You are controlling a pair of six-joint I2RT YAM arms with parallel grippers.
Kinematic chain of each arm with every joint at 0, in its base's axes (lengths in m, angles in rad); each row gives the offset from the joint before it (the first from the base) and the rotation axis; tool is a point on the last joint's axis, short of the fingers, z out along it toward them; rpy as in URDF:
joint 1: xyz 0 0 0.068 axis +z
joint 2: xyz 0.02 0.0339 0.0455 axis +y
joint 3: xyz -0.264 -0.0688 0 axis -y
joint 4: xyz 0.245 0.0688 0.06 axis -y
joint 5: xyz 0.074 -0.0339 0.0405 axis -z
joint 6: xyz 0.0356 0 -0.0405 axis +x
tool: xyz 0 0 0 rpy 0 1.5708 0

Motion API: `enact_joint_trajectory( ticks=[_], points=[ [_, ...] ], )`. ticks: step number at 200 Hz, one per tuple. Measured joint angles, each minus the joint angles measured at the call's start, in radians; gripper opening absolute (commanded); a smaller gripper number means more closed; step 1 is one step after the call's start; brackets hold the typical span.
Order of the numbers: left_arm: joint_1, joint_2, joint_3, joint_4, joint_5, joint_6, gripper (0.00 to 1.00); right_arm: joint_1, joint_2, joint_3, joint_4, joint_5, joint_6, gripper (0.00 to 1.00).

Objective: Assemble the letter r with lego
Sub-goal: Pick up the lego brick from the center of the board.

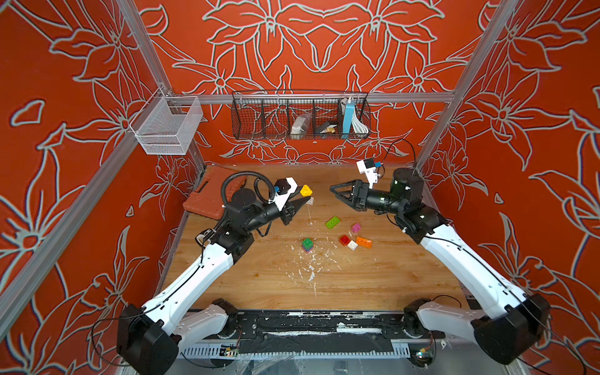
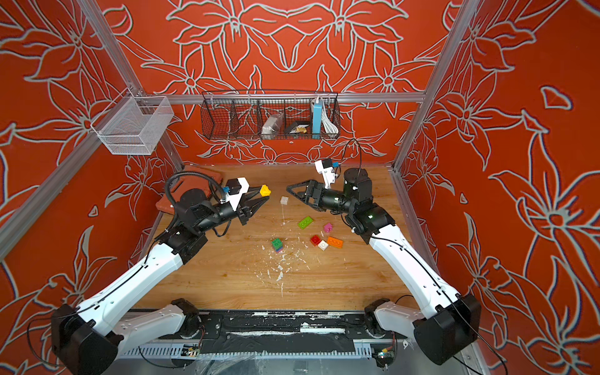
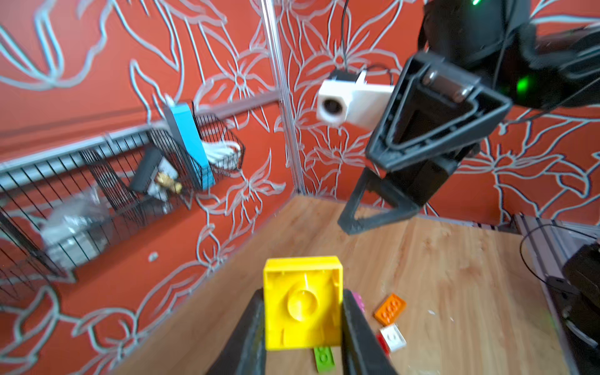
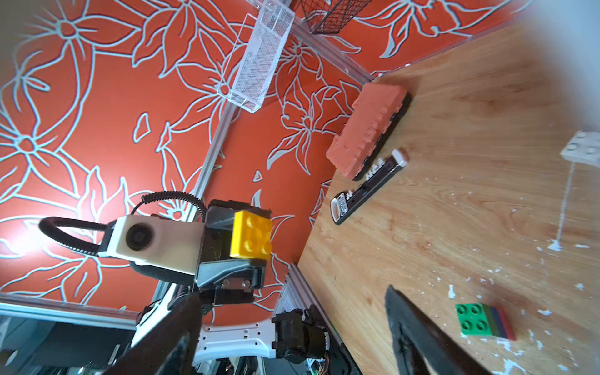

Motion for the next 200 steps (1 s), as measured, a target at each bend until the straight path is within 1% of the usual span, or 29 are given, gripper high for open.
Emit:
enact_joint_trajectory(
  ticks=[23,57,92,125,161,200],
  points=[
    [0.002,-0.006,-0.044,0.167,0.06,-0.004,0.0,0.019,0.009,0.0,0.097,-0.044,0.067,0.92],
    [0.002,0.013,-0.045,0.358,0.152,-0.042,0.0,0.047,0.01,0.017,0.181,-0.071,0.126,0.94],
    [0.002,0.069,0.022,0.483,0.24,-0.085,0.0,0.072,0.014,0.04,0.271,-0.081,0.195,0.95],
    [0.002,0.131,0.075,0.565,0.286,-0.134,0.0,0.101,0.02,0.049,0.349,-0.093,0.244,0.95],
    [-0.002,0.164,0.089,0.594,0.309,-0.162,0.0,0.138,0.028,0.08,0.389,-0.096,0.256,0.89],
    [-0.008,0.177,0.093,0.615,0.32,-0.176,0.0,0.155,0.039,0.09,0.411,-0.099,0.27,0.77]
  ],
)
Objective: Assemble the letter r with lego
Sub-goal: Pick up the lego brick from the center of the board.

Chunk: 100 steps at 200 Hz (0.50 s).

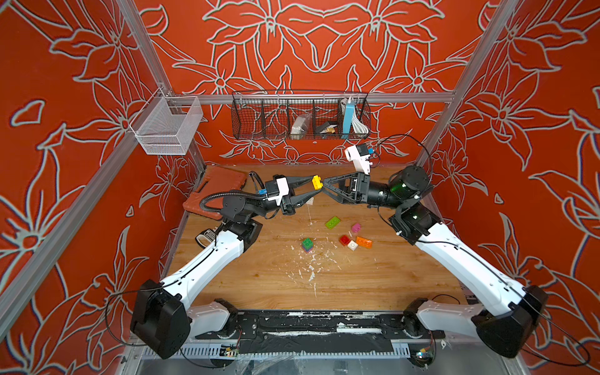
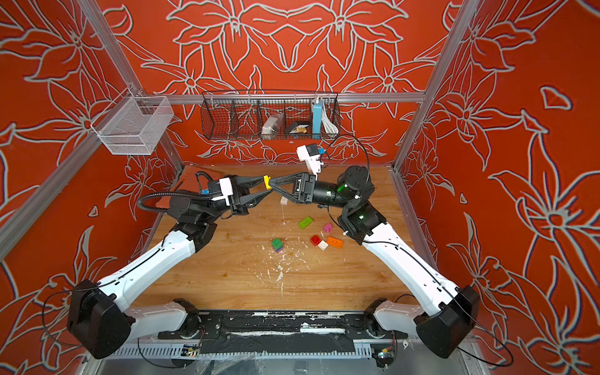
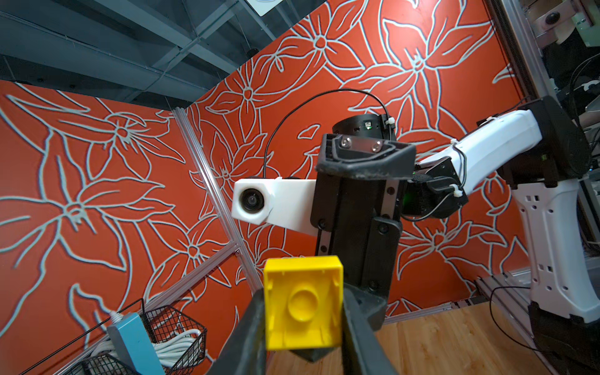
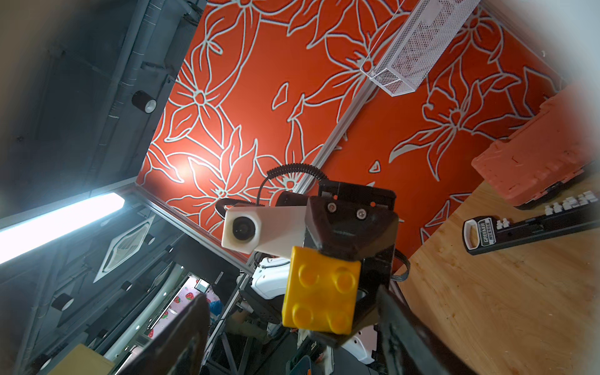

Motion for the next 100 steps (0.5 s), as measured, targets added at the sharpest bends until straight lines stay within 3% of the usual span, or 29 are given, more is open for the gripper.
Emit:
enact_joint_trajectory(
  ticks=[100],
  points=[
    [-0.014,0.003,0.002,0.016,0.013,-0.005,0.0,0.013,0.022,0.0,0.021,0.002,0.039,0.34]
  ],
)
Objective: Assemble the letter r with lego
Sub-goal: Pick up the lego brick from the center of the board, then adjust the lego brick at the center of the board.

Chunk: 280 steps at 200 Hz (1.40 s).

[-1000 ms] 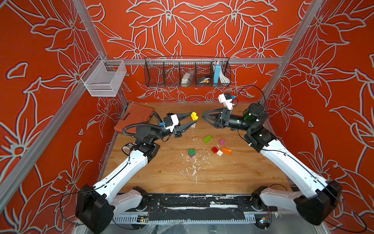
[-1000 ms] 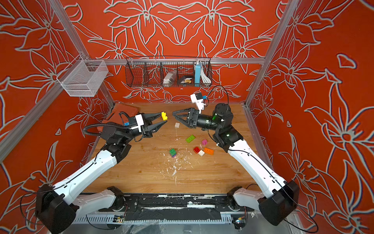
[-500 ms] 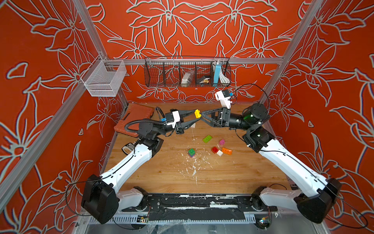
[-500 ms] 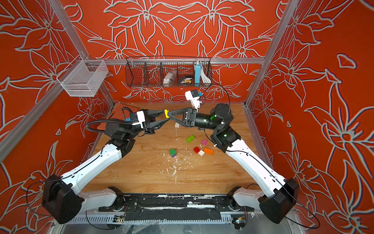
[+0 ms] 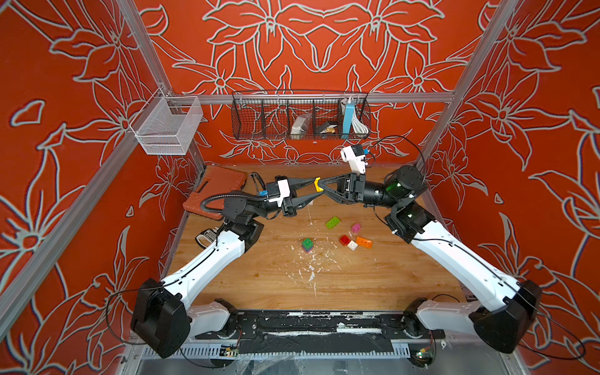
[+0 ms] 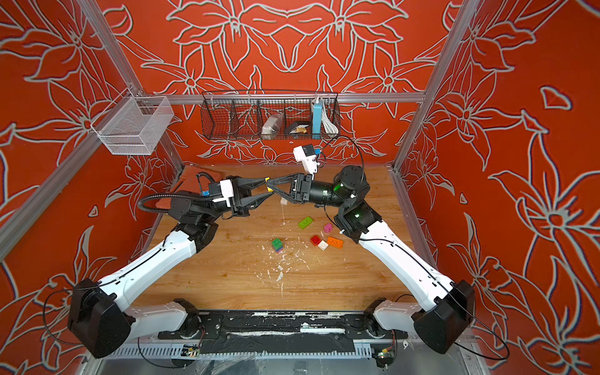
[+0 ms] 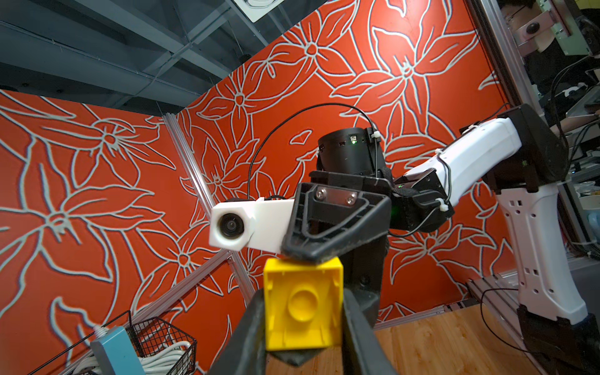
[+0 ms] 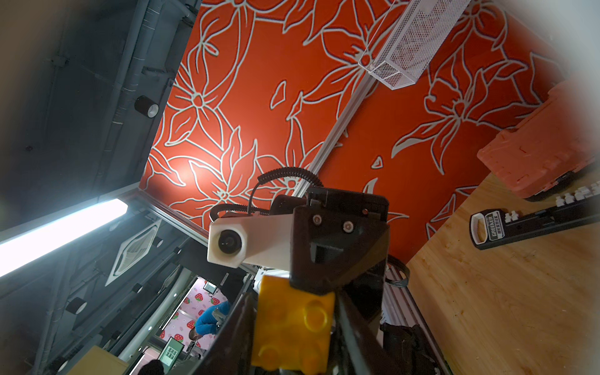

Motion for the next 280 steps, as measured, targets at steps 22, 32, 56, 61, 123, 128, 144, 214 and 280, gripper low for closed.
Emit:
enact_joint_trajectory(
  ticks=[22,32,56,61,123,128,144,214,280],
  points=[
    [0.002,0.0,0.0,0.002,0.003,0.014,0.0,0.001,0.0,0.0,-0.003,0.0,0.018,0.25],
    [0.002,0.0,0.0,0.001,0.003,0.016,0.04,0.001,0.0,0.0,-0.003,0.0,0.018,0.2],
    [0.001,0.0,0.005,-0.021,0.002,0.02,0.7,0.001,-0.007,0.003,-0.032,0.008,-0.007,0.1],
    [0.001,0.0,0.008,-0.031,-0.003,0.014,0.92,0.001,-0.009,0.005,-0.045,0.011,-0.024,0.1],
    [-0.016,-0.183,-0.046,-0.391,-0.199,-0.069,0.99,0.008,-0.119,0.058,-0.579,0.28,-0.499,0.0],
    [-0.019,-0.209,-0.058,-0.431,-0.238,-0.083,0.99,0.008,-0.13,0.055,-0.631,0.324,-0.541,0.0],
    [-0.019,-0.301,-0.095,-0.571,-0.357,-0.13,0.99,0.014,-0.15,0.023,-0.758,0.462,-0.652,0.0],
    [-0.019,-0.444,-0.142,-1.201,-0.756,-0.318,0.99,0.225,-0.059,-0.207,-1.061,0.915,-0.834,0.0],
    [0.091,-0.232,-0.074,-1.45,-0.768,-0.485,0.99,0.309,0.134,-0.27,-0.996,1.023,-0.882,0.0]
  ],
)
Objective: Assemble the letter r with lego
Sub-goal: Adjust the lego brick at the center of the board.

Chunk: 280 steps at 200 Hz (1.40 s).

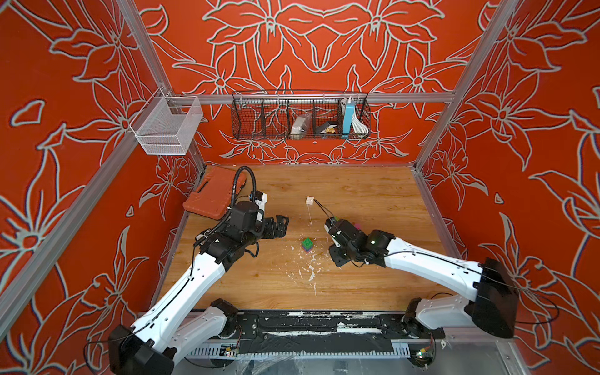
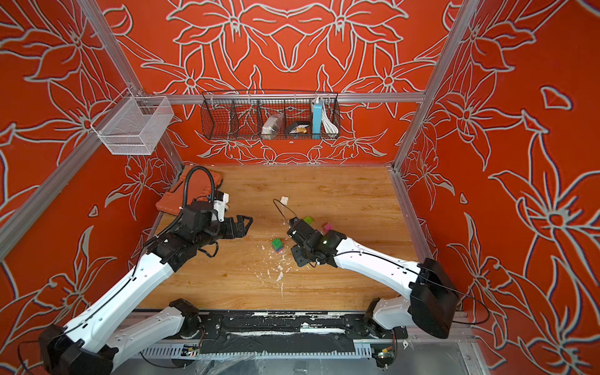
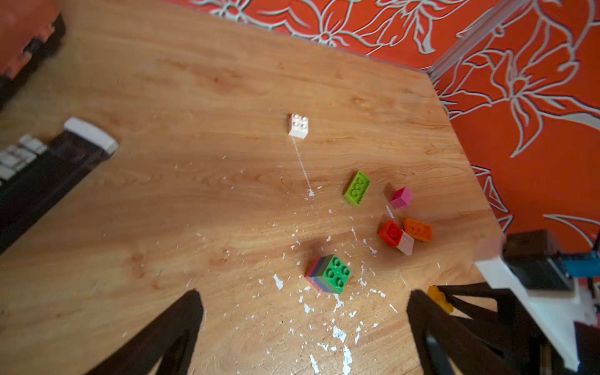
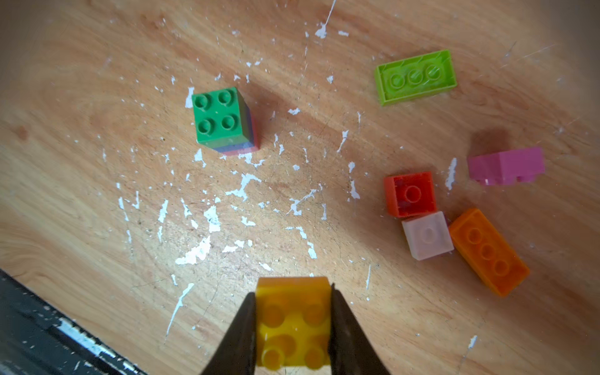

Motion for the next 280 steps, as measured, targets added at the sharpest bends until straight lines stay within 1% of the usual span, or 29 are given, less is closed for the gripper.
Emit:
enact_joint_trajectory(
  ticks=[23,44,68,81,117,134,165,179,198,210,219,225,241,257,280],
  points=[
    [0.06,0.112,0.078,-0.091,0.041,-0.031,0.99,0.004,0.112,0.005,0.031,0.007,-0.004,0.0],
    [0.102,0.19,0.128,-0.176,0.048,-0.047,0.99,0.004,0.212,0.024,0.048,0.005,-0.002,0.0],
    [0.127,0.214,0.135,-0.24,0.051,-0.067,0.99,0.004,0.286,0.043,0.07,-0.002,0.008,0.0],
    [0.127,0.201,0.132,-0.25,0.058,-0.072,0.99,0.004,0.312,0.051,0.078,-0.006,0.015,0.04],
    [0.127,0.116,0.101,-0.237,0.084,-0.057,0.99,0.004,0.359,0.077,0.086,-0.006,0.024,0.21],
    [0.127,0.103,0.102,-0.238,0.093,-0.04,0.99,0.004,0.366,0.084,0.089,-0.007,0.031,0.36],
    [0.127,0.1,0.102,-0.259,0.091,-0.006,0.99,0.004,0.367,0.085,0.089,-0.011,0.044,0.58],
    [0.127,0.097,0.102,-0.265,0.088,0.006,0.99,0.004,0.362,0.085,0.088,-0.018,0.045,0.63],
    [0.127,0.091,0.103,-0.27,0.083,0.019,0.99,0.004,0.333,0.084,0.083,-0.029,0.05,0.64],
    [0.121,0.091,0.108,-0.275,0.074,0.029,0.96,0.003,0.289,0.077,0.081,-0.035,0.055,0.63],
    [0.109,0.092,0.114,-0.278,0.06,0.04,0.95,-0.002,0.233,0.062,0.085,-0.038,0.063,0.62],
    [0.095,0.092,0.12,-0.28,0.051,0.044,0.92,-0.009,0.189,0.048,0.088,-0.042,0.067,0.62],
    [0.033,0.104,0.148,-0.283,0.017,0.064,0.9,-0.045,0.064,0.007,0.097,-0.053,0.087,0.61],
    [-0.048,0.14,0.186,-0.281,-0.016,0.078,0.89,-0.129,-0.062,-0.041,0.111,-0.075,0.115,0.61],
    [-0.169,0.243,0.252,-0.278,-0.056,0.09,0.88,-0.313,-0.193,-0.113,0.127,-0.145,0.173,0.61]
  ],
)
